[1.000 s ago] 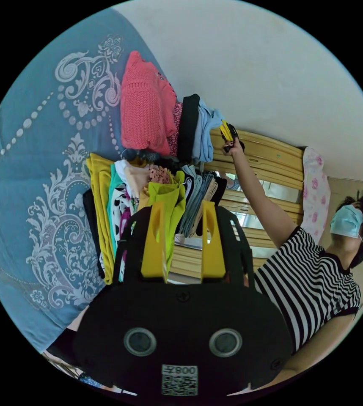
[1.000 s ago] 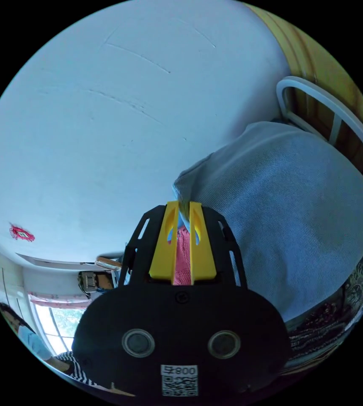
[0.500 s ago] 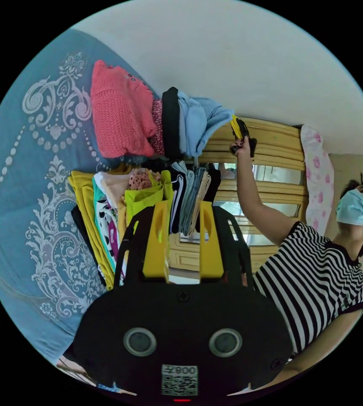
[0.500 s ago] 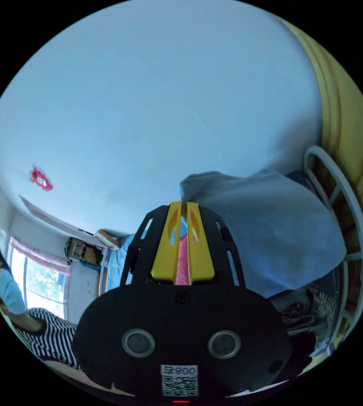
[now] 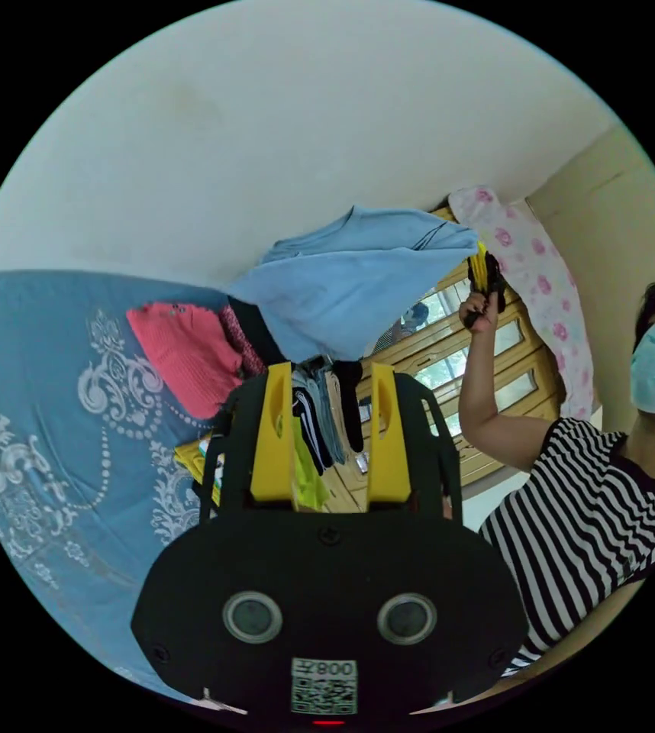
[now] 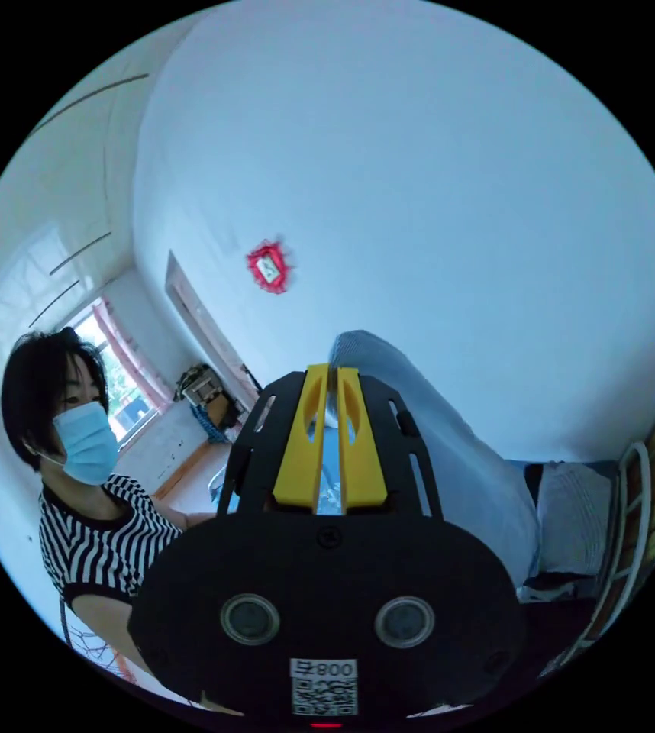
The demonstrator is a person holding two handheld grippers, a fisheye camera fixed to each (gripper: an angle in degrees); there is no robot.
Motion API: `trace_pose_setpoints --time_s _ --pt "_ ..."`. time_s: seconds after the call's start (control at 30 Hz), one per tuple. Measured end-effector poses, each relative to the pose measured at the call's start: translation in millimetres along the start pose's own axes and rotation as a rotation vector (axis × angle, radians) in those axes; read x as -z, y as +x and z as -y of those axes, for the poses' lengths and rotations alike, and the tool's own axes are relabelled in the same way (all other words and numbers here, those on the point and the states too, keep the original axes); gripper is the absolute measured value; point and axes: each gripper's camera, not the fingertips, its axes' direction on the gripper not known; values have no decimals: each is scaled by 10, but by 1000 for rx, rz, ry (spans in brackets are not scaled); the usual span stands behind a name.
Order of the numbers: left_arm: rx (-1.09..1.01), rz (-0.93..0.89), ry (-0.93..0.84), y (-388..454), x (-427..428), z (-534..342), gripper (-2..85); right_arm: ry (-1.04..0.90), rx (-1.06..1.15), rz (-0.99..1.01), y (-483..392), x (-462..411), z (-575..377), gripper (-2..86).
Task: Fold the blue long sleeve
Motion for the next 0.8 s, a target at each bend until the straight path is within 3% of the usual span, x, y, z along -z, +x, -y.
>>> trace_pose_setpoints --time_s 0.37,0.67,0.8 --pt "-194 239 304 1890 2698 -740 146 19 145 318 -2863 -821 -451 15" --pt "-250 218 280 3034 3496 -1383 141 -137 125 569 -4199 -2039 -1000 13" --pt "-262 166 115 3392 3469 -1650 72 -232 127 620 -4606 -2482 -1193 14"
